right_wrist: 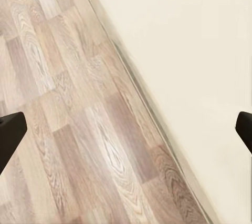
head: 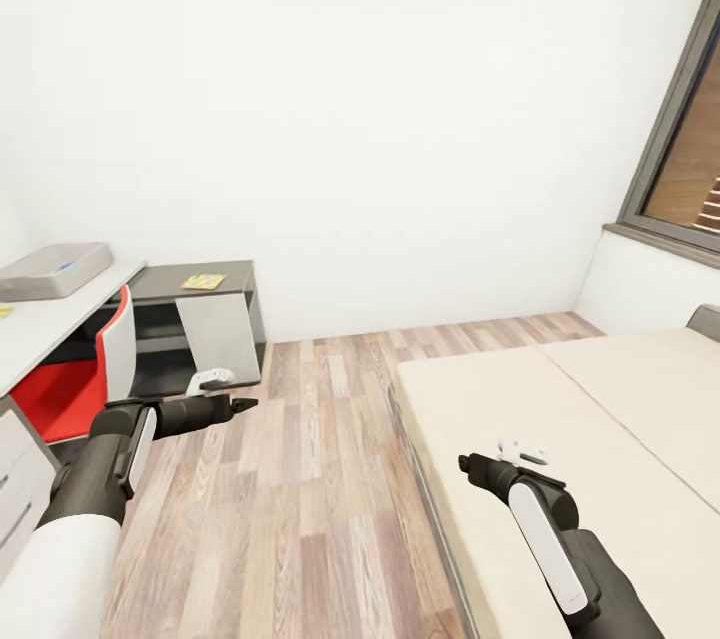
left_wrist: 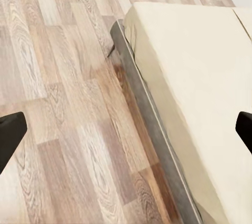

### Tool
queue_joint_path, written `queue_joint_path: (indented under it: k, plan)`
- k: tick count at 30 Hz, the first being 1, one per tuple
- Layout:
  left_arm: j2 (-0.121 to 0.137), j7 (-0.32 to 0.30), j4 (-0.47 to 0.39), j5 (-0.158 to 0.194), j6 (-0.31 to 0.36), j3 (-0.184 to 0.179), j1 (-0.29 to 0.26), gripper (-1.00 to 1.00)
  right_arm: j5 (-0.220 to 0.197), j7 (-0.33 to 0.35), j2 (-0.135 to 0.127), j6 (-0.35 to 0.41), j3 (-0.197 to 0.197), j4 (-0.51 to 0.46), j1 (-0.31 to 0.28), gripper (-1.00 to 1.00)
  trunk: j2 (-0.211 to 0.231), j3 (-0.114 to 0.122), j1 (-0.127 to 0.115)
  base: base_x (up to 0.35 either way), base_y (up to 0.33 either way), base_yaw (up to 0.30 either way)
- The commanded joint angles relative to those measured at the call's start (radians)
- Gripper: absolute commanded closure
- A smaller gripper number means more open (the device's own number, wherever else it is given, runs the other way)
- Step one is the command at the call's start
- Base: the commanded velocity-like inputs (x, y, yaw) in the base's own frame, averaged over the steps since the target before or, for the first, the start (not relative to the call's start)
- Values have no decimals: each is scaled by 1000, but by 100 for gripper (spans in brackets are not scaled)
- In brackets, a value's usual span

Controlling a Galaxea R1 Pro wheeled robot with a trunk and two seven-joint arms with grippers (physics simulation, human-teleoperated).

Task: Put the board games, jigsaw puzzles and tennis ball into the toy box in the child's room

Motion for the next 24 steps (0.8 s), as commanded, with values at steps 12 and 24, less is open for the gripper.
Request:
queue_joint_path:
  k: [12, 24]
  plan:
    - [-2, -10, -1, -10, 4, 3, -1, -100, -10, -10, -2, 1, 3, -1, -1, -100, -2, -2, 1, -23, -43, 129]
    - [-2, -10, -1, -10, 4, 3, -1, -100, -10, -10, -2, 1, 2, 2, -2, -100, -2, -2, 1, -51, -1, 12]
